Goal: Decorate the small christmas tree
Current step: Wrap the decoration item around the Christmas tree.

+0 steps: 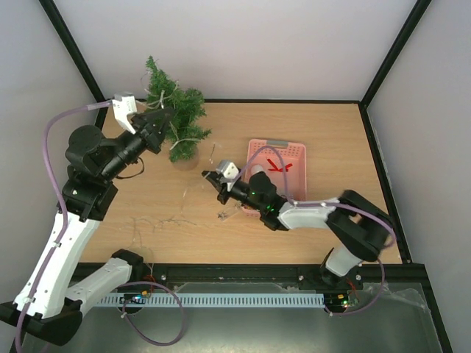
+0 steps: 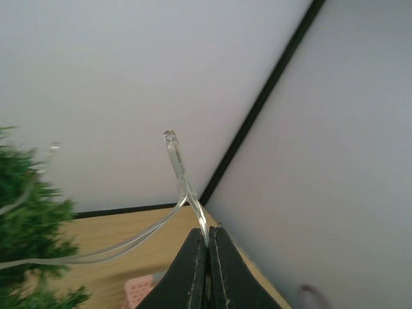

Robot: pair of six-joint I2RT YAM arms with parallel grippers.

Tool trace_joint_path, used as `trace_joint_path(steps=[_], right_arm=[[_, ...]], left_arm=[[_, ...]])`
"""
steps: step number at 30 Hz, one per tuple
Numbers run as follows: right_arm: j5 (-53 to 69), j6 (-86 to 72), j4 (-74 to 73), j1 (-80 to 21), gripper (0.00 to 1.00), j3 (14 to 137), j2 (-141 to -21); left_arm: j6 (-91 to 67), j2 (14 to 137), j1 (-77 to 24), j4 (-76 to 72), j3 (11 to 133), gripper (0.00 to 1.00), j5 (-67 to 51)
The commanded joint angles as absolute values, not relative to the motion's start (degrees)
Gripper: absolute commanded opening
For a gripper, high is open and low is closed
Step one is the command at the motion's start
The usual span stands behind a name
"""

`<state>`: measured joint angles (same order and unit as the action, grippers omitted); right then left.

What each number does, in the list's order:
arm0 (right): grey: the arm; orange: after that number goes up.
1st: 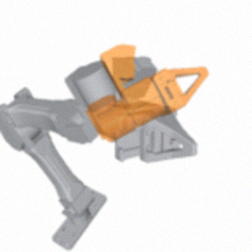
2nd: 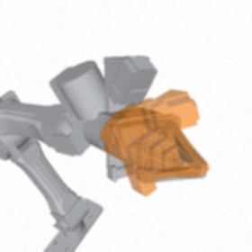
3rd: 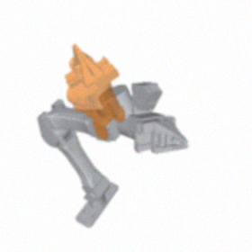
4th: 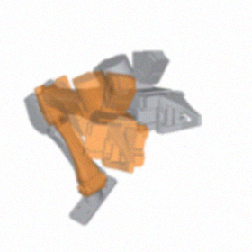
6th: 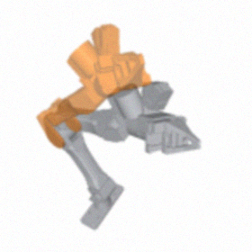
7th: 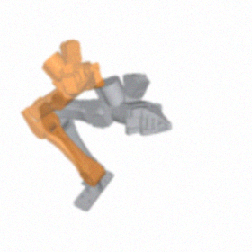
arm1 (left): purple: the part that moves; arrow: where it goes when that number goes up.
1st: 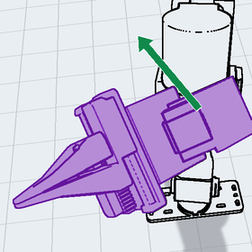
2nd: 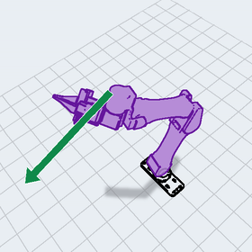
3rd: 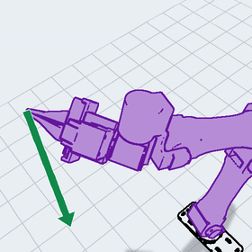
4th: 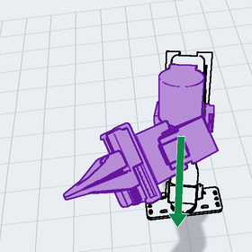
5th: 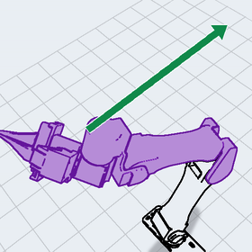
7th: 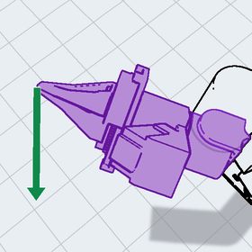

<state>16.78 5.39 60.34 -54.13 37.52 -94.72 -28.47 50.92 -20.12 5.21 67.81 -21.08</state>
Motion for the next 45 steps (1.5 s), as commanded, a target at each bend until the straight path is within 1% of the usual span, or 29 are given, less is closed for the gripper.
trace_joint_path(steps=[1, 5, 13, 17, 22, 23, 28, 30, 33, 36, 39, 42, 45], right_arm=[[10.90, 8.36, 47.84, -54.84, 0.02, 37.32, -83.59], [9.11, 9.91, 39.58, -54.88, 0.02, 38.91, -75.99], [8.09, 13.72, 28.57, -54.93, 0.02, 43.83, -65.87], [8.49, 16.65, 23.11, -54.92, 0.02, 49.00, -64.12], [7.83, 21.17, 21.04, -54.91, 0.02, 53.85, -63.81], [7.67, 22.28, 20.54, -54.93, 0.02, 55.08, -64.46], [8.88, 23.96, 19.39, -54.93, 0.02, 60.97, -68.16], [9.86, 23.12, 20.78, -54.93, 0.02, 62.86, -69.04], [9.58, 22.85, 20.40, -54.93, 0.02, 66.59, -70.87], [8.65, 23.43, 18.18, -54.92, 0.02, 70.55, -73.28], [6.87, 23.47, 17.56, -54.91, 0.02, 72.71, -74.40], [5.91, 23.64, 17.29, -54.92, 0.02, 74.26, -75.24], [5.89, 23.94, 16.24, -54.85, 0.02, 76.11, -76.27]], left_arm=[[-28.43, 50.62, -15.73, 7.69, 68.99, 0.02, -19.23], [-30.29, 50.67, -10.74, 10.08, 68.94, 0.02, -17.78], [-35.48, 52.01, -5.54, 10.09, 66.16, 0.03, -21.57], [-38.45, 53.02, -2.51, 11.11, 66.37, 0.02, -23.49], [-41.49, 55.58, 1.70, 12.02, 65.33, 0.03, -27.83], [-42.15, 56.09, 2.62, 11.71, 65.05, 0.04, -29.00], [-41.81, 56.39, 4.13, 12.58, 63.79, 0.21, -30.07], [-40.49, 55.28, 4.21, 13.65, 62.55, 0.34, -28.94], [-36.18, 53.14, 4.13, 14.41, 60.49, 0.47, -27.06], [-29.83, 52.28, 3.88, 18.01, 61.23, 0.54, -23.01], [-23.70, 51.47, 2.24, 21.15, 62.39, 0.63, -18.78], [-21.92, 50.66, 1.76, 23.21, 61.96, 0.67, -17.46], [-19.34, 49.74, 1.43, 24.07, 61.07, 0.68, -16.28]])
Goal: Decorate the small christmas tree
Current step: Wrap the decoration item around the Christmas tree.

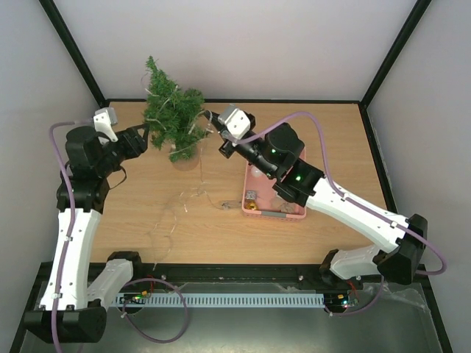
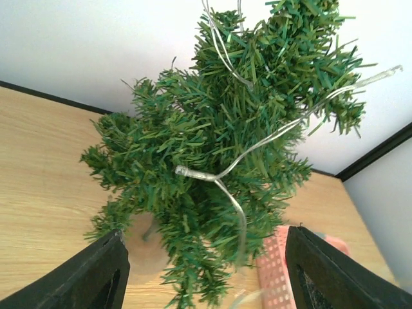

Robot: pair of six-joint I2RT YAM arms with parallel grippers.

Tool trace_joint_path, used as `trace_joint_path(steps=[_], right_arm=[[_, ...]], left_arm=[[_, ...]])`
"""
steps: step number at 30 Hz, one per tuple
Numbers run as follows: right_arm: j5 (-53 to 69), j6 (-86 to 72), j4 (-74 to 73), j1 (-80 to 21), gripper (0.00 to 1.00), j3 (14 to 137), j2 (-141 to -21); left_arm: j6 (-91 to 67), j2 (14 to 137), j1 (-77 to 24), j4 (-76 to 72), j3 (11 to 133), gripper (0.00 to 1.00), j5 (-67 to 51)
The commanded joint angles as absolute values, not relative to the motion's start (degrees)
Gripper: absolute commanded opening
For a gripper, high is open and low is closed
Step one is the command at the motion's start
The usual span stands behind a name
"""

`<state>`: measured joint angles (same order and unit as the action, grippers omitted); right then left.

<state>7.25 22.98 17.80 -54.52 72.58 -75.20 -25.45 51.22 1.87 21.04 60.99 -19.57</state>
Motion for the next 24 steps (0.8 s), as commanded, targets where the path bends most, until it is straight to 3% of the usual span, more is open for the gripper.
trace_joint_path(steps=[1, 5, 14, 24], right_arm=[[5.89, 23.90, 15.97, -54.86, 0.02, 76.67, -76.55], [6.42, 23.74, 15.42, -54.93, 0.02, 78.06, -77.27], [9.94, 23.89, 12.62, -54.93, 0.02, 79.83, -75.31], [13.43, 23.56, 11.08, -54.92, 0.02, 80.50, -73.84]], left_arm=[[-18.23, 49.36, 1.29, 24.42, 61.05, 0.69, -15.67], [-11.11, 48.27, 0.13, 24.24, 61.66, 0.68, -16.14], [5.31, 44.04, -7.72, 7.86, 54.28, 0.57, -34.96], [24.35, 51.18, -15.28, 9.87, 51.90, 0.57, -32.70]])
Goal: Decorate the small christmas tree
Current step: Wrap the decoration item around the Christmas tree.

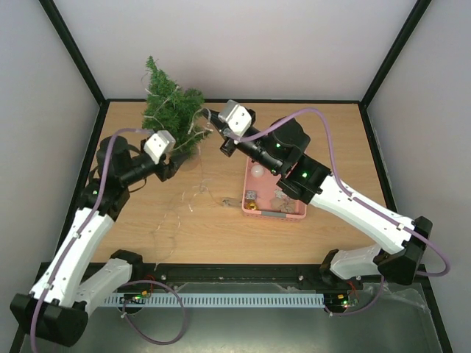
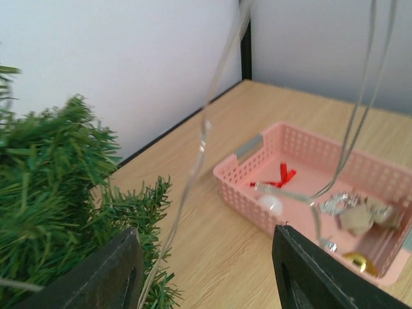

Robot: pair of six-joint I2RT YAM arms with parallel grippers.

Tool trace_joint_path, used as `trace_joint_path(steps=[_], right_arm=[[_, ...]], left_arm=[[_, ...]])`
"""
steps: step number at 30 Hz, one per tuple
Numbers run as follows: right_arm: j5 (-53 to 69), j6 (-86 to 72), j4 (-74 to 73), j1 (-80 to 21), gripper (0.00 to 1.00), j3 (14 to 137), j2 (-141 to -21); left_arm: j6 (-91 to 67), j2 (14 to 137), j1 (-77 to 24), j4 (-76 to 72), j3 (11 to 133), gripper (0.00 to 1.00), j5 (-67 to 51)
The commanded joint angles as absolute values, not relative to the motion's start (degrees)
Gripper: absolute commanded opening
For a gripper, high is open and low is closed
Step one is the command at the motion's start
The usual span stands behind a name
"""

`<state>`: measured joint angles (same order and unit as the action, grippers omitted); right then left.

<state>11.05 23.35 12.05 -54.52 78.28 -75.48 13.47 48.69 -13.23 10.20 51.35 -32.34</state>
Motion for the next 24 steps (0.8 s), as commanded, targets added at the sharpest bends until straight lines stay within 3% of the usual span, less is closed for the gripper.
trace_joint_path(steps=[1, 12, 14, 18, 24], right_arm=[[13.72, 23.55, 10.81, -54.93, 0.02, 80.64, -73.83], [15.15, 22.82, 11.53, -54.87, 0.02, 79.65, -72.68], [15.14, 22.57, 12.76, -54.90, 0.02, 78.62, -72.07], [14.41, 22.50, 12.50, -54.88, 0.02, 78.23, -71.76], [13.80, 22.81, 12.57, -54.93, 0.02, 77.99, -71.46]], left_arm=[[25.10, 51.74, -15.74, 9.55, 52.27, 0.57, -32.29], [28.76, 54.73, -18.06, -0.18, 50.56, 0.55, -31.03], [29.19, 54.86, -18.14, -1.91, 49.71, 0.49, -30.94], [29.35, 55.04, -18.13, -2.56, 49.63, 0.27, -30.78], [30.14, 55.05, -18.11, -2.05, 48.81, 0.28, -30.02]])
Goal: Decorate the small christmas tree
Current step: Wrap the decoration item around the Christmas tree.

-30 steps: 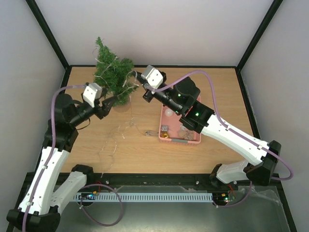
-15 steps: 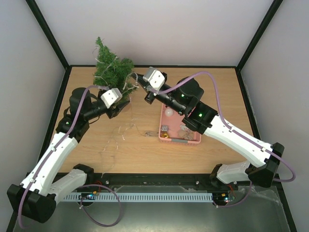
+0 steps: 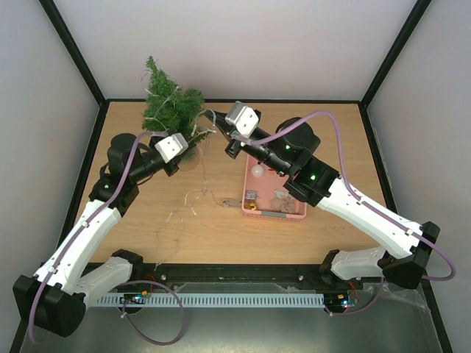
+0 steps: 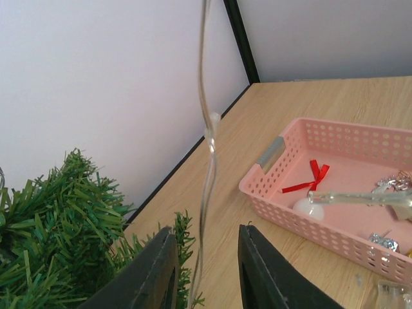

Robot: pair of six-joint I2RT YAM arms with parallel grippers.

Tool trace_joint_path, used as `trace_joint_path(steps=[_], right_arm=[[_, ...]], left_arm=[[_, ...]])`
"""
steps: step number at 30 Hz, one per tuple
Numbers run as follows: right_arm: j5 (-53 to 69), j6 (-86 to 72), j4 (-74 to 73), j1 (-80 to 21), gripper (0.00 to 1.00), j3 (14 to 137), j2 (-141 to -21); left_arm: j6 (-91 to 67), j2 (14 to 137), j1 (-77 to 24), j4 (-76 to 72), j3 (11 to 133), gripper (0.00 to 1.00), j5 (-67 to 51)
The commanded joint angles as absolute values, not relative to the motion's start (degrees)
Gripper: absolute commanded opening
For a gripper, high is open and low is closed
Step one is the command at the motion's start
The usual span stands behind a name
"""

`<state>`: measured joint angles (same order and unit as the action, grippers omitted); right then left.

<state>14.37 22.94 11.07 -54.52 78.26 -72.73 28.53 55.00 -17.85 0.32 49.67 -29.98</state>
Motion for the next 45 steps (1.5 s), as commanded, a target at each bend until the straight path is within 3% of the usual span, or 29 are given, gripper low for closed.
trace_joint_path(steps=[1, 5, 12, 14, 17, 18, 28, 33, 45], right_arm=[[13.80, 22.87, 12.56, -54.93, 0.02, 77.92, -71.39], [13.89, 22.81, 12.60, -54.93, 0.02, 77.75, -71.13], [14.33, 22.28, 13.25, -54.89, 0.02, 77.02, -71.11], [14.33, 22.15, 13.51, -54.87, 0.02, 77.01, -71.04], [13.79, 22.23, 13.42, -54.93, 0.02, 77.25, -71.02], [13.07, 22.42, 13.37, -54.89, 0.02, 77.27, -71.08], [1.59, 27.66, 16.97, -54.27, 0.02, 82.49, -77.55], [2.69, 26.25, 19.32, -52.30, 0.02, 87.74, -82.63], [7.70, 20.87, 18.02, -47.01, 0.02, 100.12, -93.55]], left_arm=[[30.14, 55.07, -18.11, -2.26, 48.72, 0.28, -30.28], [30.45, 55.40, -18.11, -2.76, 48.54, 0.31, -31.05], [28.59, 55.97, -18.16, -5.73, 48.39, 0.28, -33.05], [28.75, 56.48, -18.15, -5.58, 48.75, 0.22, -33.30], [28.33, 56.23, -18.12, -4.44, 49.57, 0.03, -32.14], [27.78, 55.40, -18.11, -4.02, 49.67, 0.03, -31.26], [6.64, 48.73, -12.08, -8.12, 53.17, 0.03, -23.27], [-5.83, 50.25, -2.51, -10.46, 56.53, 0.02, -25.59], [-18.66, 59.25, 2.07, -9.05, 66.41, 0.02, -26.31]])
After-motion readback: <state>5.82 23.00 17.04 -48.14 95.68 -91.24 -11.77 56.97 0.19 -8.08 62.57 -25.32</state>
